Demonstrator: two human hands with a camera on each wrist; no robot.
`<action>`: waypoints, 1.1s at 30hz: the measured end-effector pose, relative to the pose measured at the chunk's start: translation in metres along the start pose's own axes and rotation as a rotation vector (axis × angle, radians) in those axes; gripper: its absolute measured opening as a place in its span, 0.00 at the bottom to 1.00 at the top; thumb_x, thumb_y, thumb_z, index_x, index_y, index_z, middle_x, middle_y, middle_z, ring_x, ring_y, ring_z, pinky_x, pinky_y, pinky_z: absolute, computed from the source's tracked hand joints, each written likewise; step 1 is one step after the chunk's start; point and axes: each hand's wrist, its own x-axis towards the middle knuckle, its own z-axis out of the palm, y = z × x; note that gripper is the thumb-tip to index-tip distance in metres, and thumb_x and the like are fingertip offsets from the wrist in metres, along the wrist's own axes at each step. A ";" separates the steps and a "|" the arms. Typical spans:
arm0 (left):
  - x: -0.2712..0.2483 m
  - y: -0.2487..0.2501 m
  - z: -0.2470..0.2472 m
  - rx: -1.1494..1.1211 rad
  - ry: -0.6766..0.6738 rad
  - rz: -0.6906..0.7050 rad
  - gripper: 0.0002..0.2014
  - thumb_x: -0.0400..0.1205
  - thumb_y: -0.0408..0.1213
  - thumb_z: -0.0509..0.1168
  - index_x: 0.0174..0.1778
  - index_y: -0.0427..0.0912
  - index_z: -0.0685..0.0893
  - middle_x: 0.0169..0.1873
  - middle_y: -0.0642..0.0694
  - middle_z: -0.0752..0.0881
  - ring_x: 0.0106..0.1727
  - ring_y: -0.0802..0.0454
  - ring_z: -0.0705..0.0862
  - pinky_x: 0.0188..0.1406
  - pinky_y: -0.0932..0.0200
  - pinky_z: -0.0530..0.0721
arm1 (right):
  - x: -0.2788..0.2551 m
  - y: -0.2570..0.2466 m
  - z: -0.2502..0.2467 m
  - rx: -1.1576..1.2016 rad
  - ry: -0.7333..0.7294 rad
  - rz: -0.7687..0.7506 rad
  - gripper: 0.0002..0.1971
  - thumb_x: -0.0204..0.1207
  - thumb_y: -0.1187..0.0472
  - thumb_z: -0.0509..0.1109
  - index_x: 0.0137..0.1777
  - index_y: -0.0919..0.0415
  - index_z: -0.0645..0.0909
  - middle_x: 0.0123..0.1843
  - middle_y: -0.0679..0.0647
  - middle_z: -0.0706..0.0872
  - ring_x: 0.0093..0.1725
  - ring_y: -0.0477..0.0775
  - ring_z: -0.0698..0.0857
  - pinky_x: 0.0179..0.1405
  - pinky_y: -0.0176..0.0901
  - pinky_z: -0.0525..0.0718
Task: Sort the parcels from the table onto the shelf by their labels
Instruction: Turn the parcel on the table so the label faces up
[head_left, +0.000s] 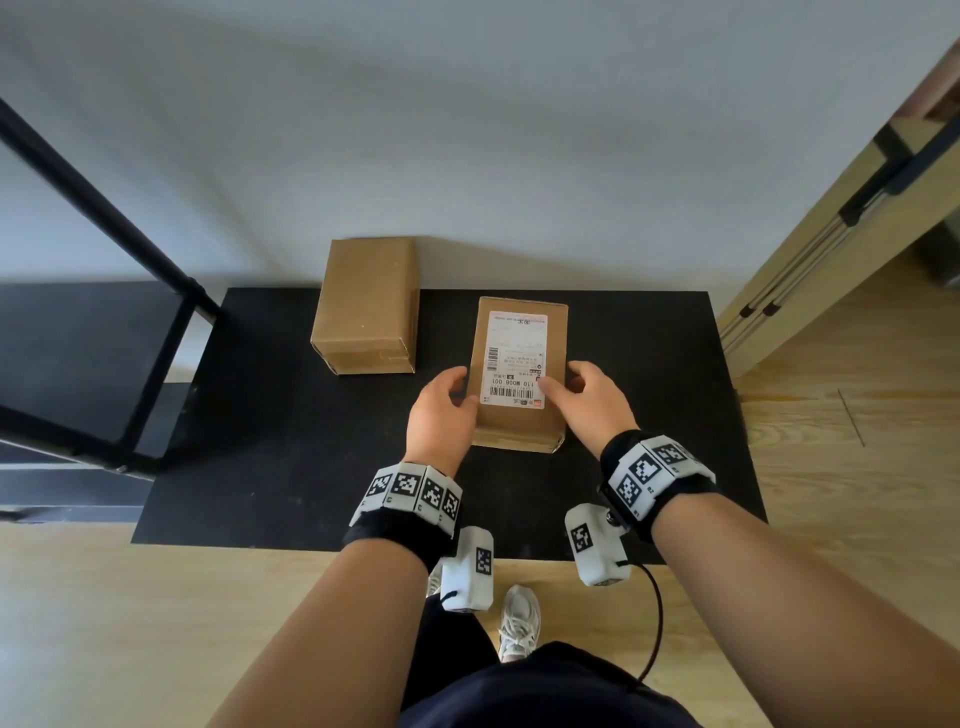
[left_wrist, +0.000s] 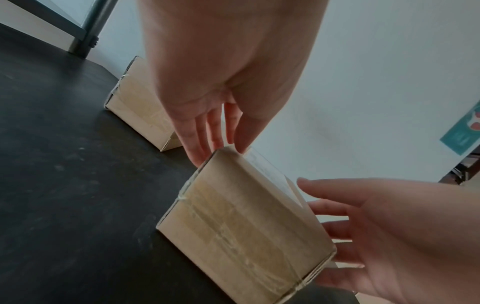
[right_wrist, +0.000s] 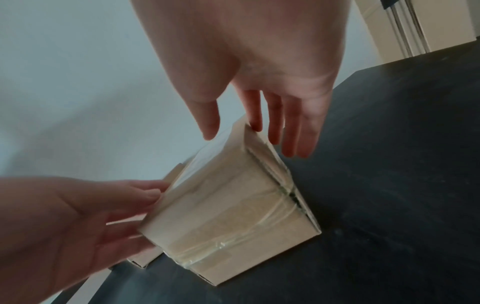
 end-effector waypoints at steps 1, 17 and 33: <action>0.000 0.001 0.001 -0.007 -0.007 -0.003 0.23 0.86 0.35 0.64 0.79 0.44 0.75 0.70 0.46 0.83 0.68 0.50 0.83 0.59 0.60 0.80 | 0.001 0.002 0.002 -0.012 -0.017 0.007 0.33 0.77 0.45 0.72 0.79 0.58 0.69 0.72 0.54 0.81 0.65 0.54 0.83 0.55 0.44 0.82; 0.011 0.020 -0.012 0.254 0.099 0.147 0.28 0.83 0.28 0.61 0.81 0.45 0.71 0.80 0.47 0.70 0.82 0.46 0.65 0.73 0.58 0.67 | 0.026 -0.034 -0.003 -0.492 -0.310 -0.133 0.32 0.79 0.65 0.60 0.81 0.40 0.65 0.67 0.54 0.82 0.62 0.60 0.84 0.62 0.60 0.83; 0.010 0.007 -0.012 0.544 0.071 -0.110 0.31 0.81 0.59 0.64 0.77 0.46 0.77 0.70 0.42 0.78 0.72 0.41 0.73 0.68 0.45 0.75 | 0.016 -0.018 -0.009 -0.369 0.055 -0.132 0.31 0.81 0.57 0.67 0.83 0.54 0.63 0.80 0.60 0.68 0.78 0.63 0.71 0.71 0.58 0.76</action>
